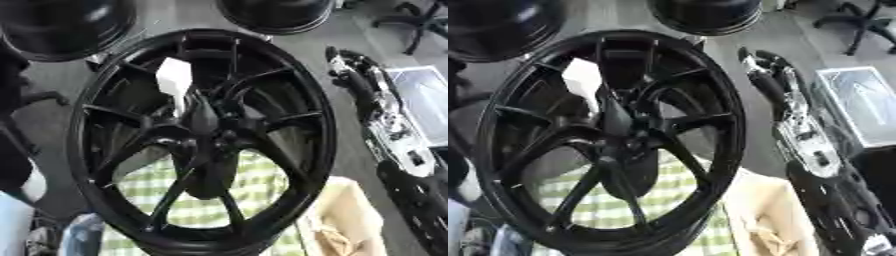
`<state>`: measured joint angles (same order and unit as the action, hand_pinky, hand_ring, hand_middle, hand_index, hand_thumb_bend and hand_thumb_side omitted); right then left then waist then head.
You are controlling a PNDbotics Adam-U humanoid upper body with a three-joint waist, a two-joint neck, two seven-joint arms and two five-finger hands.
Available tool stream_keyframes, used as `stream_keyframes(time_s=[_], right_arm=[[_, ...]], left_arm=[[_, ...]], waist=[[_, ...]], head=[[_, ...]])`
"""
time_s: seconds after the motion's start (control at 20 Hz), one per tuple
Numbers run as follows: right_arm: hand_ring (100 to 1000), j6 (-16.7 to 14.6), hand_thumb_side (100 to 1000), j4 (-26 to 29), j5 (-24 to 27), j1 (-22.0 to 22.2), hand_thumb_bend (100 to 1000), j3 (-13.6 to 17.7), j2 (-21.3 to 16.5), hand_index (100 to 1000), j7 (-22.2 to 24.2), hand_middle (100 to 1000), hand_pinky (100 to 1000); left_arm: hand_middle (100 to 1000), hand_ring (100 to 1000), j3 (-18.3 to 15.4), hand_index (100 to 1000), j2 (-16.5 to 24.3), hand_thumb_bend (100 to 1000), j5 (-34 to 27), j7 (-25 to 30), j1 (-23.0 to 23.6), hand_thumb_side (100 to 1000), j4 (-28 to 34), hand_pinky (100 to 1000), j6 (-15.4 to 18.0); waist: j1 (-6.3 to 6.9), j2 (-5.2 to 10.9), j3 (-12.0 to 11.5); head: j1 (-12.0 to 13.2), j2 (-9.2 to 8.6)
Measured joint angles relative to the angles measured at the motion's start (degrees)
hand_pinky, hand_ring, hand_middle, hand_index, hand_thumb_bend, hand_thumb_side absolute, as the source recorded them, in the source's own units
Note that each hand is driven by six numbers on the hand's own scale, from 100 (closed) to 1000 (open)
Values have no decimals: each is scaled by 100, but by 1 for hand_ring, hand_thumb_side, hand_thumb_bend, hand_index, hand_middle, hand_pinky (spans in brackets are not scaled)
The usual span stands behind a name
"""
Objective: Pull the pin out of the wheel hub.
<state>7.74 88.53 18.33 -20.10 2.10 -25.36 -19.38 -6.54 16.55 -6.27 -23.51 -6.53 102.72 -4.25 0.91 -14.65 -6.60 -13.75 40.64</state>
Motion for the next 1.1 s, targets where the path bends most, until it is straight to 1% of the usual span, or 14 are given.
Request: stream_keyframes(time_s=[0.45,0.55,0.65,0.7,0.8,0.95,1.1], right_arm=[[715,-4,451,0,4,0,389,0,0,796,4,654,775],[715,-8,451,0,4,0,389,0,0,796,8,654,775],[715,-8,451,0,4,2,389,0,0,796,10,654,775],[715,-7,451,0,4,4,388,0,0,796,12,654,775],[715,-5,452,-1,4,24,388,-2,0,796,16,654,775],[715,8,453,-9,4,64,387,-7,-1,796,37,654,775],[715,14,453,-33,4,104,386,-33,-2,796,58,654,776]], left_arm=[[772,833,0,802,0,297,0,1,-6,847,0,814,1],[773,833,1,801,11,293,2,2,-34,834,0,814,2],[773,832,6,800,121,288,19,19,-162,807,6,814,9],[774,831,17,801,249,288,28,41,-265,788,28,815,10],[776,830,88,806,640,292,78,131,-582,759,137,816,8],[777,827,267,809,1394,308,149,426,-1135,711,385,819,-20],[781,825,517,823,2205,335,162,916,-1766,688,622,825,-84]], waist=[[2,0,22],[5,0,23],[13,1,27],[19,3,30],[37,14,46],[66,79,88],[80,142,128]], head=[[-19,4],[-23,6],[-28,12],[-29,20],[-26,58],[-23,86],[-10,121]])
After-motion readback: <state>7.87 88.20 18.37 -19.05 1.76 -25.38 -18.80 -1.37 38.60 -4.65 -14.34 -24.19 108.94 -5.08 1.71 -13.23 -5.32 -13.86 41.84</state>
